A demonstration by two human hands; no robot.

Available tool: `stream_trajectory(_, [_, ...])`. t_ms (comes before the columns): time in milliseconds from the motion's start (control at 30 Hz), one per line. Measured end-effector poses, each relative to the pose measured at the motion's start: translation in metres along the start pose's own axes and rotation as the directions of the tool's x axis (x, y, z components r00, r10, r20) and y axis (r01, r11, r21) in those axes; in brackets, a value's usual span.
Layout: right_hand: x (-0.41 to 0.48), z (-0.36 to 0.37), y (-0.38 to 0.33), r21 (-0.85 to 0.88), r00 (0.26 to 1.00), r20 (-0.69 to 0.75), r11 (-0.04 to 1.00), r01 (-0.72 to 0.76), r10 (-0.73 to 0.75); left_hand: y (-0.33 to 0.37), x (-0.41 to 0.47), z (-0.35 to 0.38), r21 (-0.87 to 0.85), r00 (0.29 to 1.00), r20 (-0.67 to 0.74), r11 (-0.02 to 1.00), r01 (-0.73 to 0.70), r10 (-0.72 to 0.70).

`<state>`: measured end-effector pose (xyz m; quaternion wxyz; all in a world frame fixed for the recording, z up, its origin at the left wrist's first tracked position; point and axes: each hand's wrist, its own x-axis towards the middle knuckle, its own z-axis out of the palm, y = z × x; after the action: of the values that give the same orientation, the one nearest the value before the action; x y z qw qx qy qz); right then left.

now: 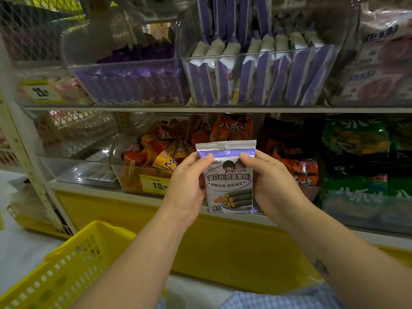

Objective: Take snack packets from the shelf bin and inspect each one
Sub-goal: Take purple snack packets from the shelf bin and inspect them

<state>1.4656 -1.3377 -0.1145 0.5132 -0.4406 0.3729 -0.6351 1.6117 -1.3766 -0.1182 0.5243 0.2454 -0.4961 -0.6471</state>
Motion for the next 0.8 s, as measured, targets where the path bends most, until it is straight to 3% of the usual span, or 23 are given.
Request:
stream_trajectory(133, [0.000, -0.001, -0.002, 0.017, 0.998, -0.042, 0.998, -0.056, 0.057, 0.000, 0.000, -0.001, 0.082, 1.000, 0.007, 0.997, 0.000, -0.001])
stream_trajectory(333, [0.003, -0.004, 0.000, 0.012, 0.999, -0.036, 1.000, -0.024, 0.024, -0.003, -0.001, -0.001, 0.124, 0.996, 0.015, 0.988, -0.090, 0.088])
stream_trajectory(467, [0.005, -0.012, -0.001, -0.229, 0.996, 0.026, 0.971, -0.075, 0.084, -0.002, 0.001, -0.003, 0.078, 0.997, -0.044, 0.995, -0.054, 0.058])
stream_trajectory(533, [0.000, -0.017, -0.005, -0.328, 0.953, 0.145, 0.922, -0.206, 0.265, 0.001, 0.002, -0.006, 0.032, 0.997, -0.081, 0.999, -0.012, 0.014])
stream_trajectory(600, [-0.004, -0.023, -0.008, -0.309, 0.873, 0.239, 0.886, -0.346, 0.425, 0.002, 0.003, -0.008, 0.001, 0.993, -0.106, 0.999, 0.045, -0.044])
stream_trajectory(700, [-0.007, -0.027, -0.011, -0.242, 0.843, 0.237, 0.869, -0.431, 0.483, 0.007, 0.001, -0.013, 0.025, 0.983, -0.059, 0.984, 0.178, -0.176])
stream_trajectory(800, [-0.007, -0.031, -0.013, -0.134, 0.838, 0.180, 0.857, -0.497, 0.514, 0.016, -0.003, -0.020, 0.103, 0.921, 0.125, 0.928, 0.357, -0.368])
